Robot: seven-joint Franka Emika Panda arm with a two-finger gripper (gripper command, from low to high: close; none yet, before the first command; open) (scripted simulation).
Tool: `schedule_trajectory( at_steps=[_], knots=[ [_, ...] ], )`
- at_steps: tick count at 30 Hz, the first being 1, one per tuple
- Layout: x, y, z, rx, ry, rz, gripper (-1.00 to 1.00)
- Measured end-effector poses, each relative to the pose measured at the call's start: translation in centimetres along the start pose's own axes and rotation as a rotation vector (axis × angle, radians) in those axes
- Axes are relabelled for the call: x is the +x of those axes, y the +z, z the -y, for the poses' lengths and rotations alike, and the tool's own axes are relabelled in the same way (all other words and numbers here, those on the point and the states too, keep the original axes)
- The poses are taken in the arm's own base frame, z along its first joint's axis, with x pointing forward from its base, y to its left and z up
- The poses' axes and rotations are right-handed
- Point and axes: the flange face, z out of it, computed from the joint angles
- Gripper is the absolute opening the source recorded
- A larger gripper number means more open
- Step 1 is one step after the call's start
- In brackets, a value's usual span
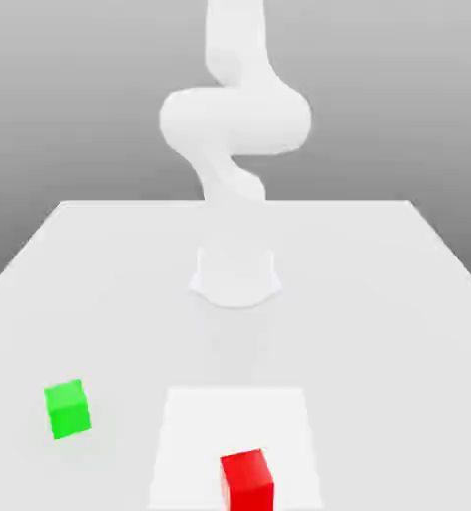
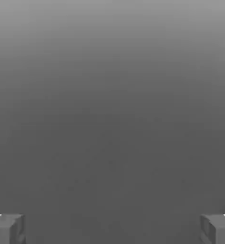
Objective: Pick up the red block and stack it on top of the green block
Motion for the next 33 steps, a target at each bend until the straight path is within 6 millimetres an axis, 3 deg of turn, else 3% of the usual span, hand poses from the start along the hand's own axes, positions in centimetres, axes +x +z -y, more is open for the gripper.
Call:
schedule_trajectory(
  at_steps=[8,16,23,30,31,33],
  knots=[
    [-1.9,15.6,-1.6,-0.137,-0.067,0.187,0.00],
    [-7.2,29.2,-6.2,-0.276,-0.137,0.363,0.00],
    [-13.8,38.8,-12.5,-0.403,-0.202,0.512,0.00],
    [-19.3,46.1,-18.1,-0.455,-0.229,0.571,0.00],
    [-19.7,46.7,-18.5,-0.456,-0.229,0.571,-1.00],
    [-19.7,46.7,-18.5,-0.456,-0.229,0.571,-1.00]
  ],
)
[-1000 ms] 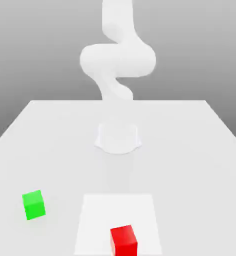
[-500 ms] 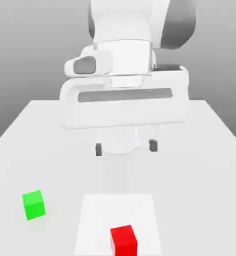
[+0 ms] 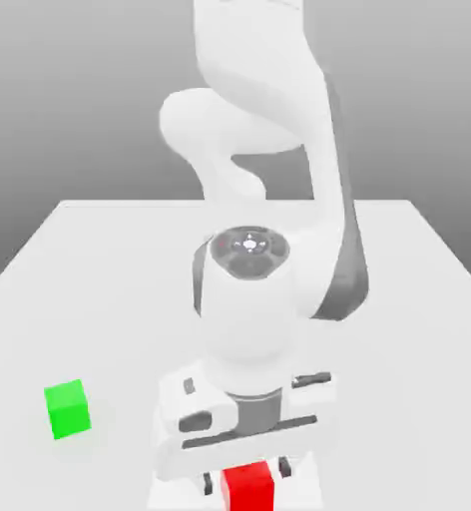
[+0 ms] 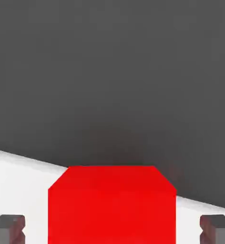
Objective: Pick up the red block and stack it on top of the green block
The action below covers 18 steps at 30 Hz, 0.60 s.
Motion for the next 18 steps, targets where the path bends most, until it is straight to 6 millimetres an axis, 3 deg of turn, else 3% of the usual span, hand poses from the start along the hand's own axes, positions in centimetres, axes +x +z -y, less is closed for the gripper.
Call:
schedule_trajectory(
  at_steps=[5,10,15,18],
  knots=[
    [0.0,-0.1,0.0,0.000,0.000,0.000,-1.00],
    [0.2,-5.7,-0.7,-0.001,0.024,0.000,-1.00],
    [2.6,-8.3,-13.2,-0.012,0.442,-0.009,-1.00],
    [2.4,-9.3,-23.1,-0.009,0.764,-0.007,-1.00]
  ],
)
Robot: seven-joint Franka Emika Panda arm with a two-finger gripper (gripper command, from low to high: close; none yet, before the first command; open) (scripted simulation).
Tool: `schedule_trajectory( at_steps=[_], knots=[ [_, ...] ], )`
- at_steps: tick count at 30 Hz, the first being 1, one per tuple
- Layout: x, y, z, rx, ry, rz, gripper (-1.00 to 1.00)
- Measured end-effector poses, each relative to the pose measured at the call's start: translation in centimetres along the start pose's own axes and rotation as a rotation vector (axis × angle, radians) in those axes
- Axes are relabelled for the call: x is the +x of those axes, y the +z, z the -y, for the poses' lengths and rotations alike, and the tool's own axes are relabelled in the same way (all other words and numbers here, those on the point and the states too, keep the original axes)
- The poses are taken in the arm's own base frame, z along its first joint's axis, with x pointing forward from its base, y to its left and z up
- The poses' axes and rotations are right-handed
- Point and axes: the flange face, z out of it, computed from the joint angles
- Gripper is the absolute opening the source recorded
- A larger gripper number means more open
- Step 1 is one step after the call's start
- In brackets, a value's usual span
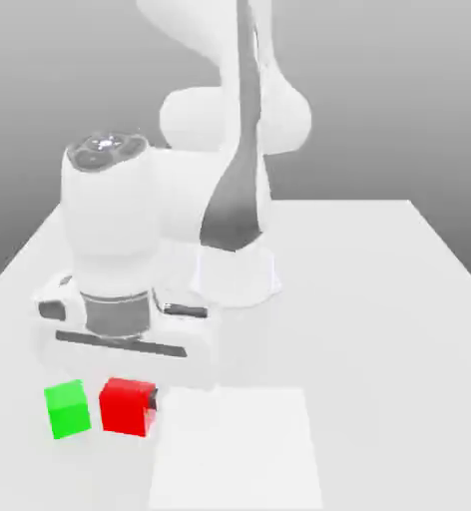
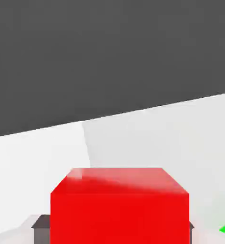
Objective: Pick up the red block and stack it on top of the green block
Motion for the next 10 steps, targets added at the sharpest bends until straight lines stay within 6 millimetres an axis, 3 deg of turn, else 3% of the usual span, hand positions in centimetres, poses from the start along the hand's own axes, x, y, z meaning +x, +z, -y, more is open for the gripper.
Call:
schedule_trajectory(
  at_steps=[2,7,8,10],
  knots=[
    [3.4,0.2,-5.3,0.004,0.212,0.008,-1.00],
    [2.1,5.1,-4.4,0.006,0.204,0.010,-1.00],
    [2.1,5.7,-4.5,0.005,0.205,0.010,1.00],
    [2.1,5.7,-4.5,0.005,0.205,0.010,1.00]
  ],
)
